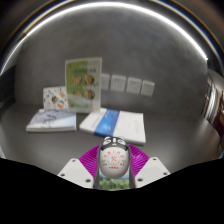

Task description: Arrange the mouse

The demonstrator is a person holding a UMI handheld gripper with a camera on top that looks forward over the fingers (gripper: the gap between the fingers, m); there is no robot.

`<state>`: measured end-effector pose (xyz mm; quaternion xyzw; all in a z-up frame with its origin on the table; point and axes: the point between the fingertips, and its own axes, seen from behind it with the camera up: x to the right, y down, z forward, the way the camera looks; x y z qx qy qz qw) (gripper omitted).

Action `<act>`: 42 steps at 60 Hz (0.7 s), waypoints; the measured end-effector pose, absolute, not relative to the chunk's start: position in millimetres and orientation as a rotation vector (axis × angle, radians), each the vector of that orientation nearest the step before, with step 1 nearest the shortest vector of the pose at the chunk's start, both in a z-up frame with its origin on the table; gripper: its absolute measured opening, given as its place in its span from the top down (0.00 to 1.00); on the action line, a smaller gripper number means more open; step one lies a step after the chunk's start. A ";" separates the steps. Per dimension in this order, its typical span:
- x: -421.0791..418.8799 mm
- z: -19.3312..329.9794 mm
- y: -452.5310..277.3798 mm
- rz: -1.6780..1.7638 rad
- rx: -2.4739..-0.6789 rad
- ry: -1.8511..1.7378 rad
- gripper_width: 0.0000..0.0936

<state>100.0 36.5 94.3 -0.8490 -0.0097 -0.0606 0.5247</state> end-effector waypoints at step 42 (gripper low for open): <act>141.3 15.7 -80.0 0.184 -2.184 -0.023 0.10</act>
